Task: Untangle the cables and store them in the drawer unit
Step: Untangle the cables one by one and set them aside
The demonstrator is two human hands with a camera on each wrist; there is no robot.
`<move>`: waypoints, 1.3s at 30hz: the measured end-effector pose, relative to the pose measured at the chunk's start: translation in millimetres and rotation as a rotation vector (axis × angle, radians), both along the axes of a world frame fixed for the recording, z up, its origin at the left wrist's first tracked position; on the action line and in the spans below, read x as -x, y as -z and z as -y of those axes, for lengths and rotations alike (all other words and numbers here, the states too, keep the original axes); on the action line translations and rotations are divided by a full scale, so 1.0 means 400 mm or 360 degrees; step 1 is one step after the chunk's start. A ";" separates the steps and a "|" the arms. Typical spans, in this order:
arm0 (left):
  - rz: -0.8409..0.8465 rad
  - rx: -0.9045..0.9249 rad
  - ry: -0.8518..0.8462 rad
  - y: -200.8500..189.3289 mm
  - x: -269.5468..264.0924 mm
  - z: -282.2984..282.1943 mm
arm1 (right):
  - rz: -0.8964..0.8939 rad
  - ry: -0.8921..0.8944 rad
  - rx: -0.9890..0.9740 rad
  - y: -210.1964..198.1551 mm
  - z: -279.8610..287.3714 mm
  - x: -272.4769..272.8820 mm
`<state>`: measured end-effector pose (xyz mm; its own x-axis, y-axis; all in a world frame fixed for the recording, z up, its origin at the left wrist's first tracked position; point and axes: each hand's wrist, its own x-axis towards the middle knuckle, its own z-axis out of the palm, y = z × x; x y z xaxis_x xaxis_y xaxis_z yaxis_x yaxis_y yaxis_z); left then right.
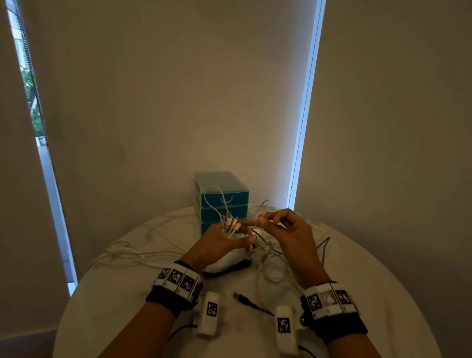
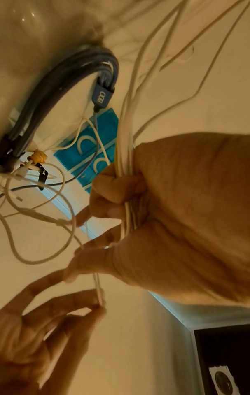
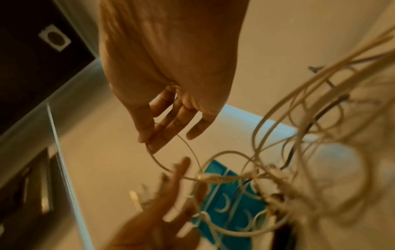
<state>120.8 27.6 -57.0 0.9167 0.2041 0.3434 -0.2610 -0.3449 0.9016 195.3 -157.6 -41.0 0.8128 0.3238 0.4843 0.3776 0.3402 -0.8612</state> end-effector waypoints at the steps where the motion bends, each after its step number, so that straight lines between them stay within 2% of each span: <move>1: -0.0039 -0.0025 -0.0024 0.002 -0.002 -0.001 | 0.0021 -0.0008 -0.0038 -0.006 -0.003 0.006; 3: -0.0126 -0.0035 -0.0083 0.009 -0.006 -0.007 | -0.0095 -0.0064 -0.0301 -0.017 -0.002 0.006; 6: -0.0170 0.0068 -0.0191 0.006 -0.003 -0.020 | -0.0443 -0.0212 -0.0737 -0.016 0.012 -0.012; 8: -0.0106 0.0130 -0.0205 0.002 -0.004 -0.023 | -0.0594 -0.0219 -0.0841 -0.005 0.021 -0.027; 10: -0.0033 0.0250 -0.0244 -0.009 0.000 -0.024 | -0.0618 -0.0228 -0.0790 0.008 0.019 -0.036; 13: -0.0008 0.0470 -0.0227 -0.022 0.014 -0.030 | -0.0482 -0.0280 -0.0413 0.018 0.003 -0.028; 16: -0.0054 0.0493 -0.0203 -0.029 0.025 -0.041 | -0.0189 -0.0033 0.0008 0.022 -0.016 -0.004; 20: -0.0178 0.0324 -0.0096 -0.028 0.025 -0.041 | 0.0365 0.0487 0.0191 0.012 -0.017 0.006; 22: -0.0192 0.0219 -0.0065 -0.028 0.027 -0.034 | 0.0628 0.0581 0.0312 0.012 -0.018 0.005; 24: -0.0194 0.0207 -0.0044 -0.026 0.026 -0.030 | 0.0642 0.0547 0.0378 0.018 -0.019 0.002; 26: -0.0173 0.0319 -0.0053 -0.028 0.022 -0.035 | 0.0515 0.0535 0.0469 0.030 -0.014 -0.012; 30: 0.0080 0.0806 -0.0073 -0.037 0.017 -0.065 | 0.0068 0.0549 0.0764 0.064 0.002 -0.049; 32: 0.0205 0.0980 -0.0017 -0.042 0.022 -0.083 | -0.0244 0.0394 0.0543 0.066 0.005 -0.059; 35: 0.0197 0.1026 0.0064 -0.044 0.027 -0.102 | -0.0726 -0.0128 0.0043 0.043 -0.003 -0.041; 37: 0.0077 0.0898 0.0095 -0.046 0.035 -0.099 | -0.1025 -0.0440 -0.0232 0.034 -0.008 -0.025; 39: -0.0092 0.0645 0.0085 -0.048 0.041 -0.087 | -0.1221 -0.0656 -0.0415 0.023 -0.005 -0.015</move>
<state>104.5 62.4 -37.9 0.9451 0.2638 0.1929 -0.2141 0.0538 0.9753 201.2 -155.7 -50.1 0.7862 0.6164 -0.0431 -0.4625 0.5408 -0.7027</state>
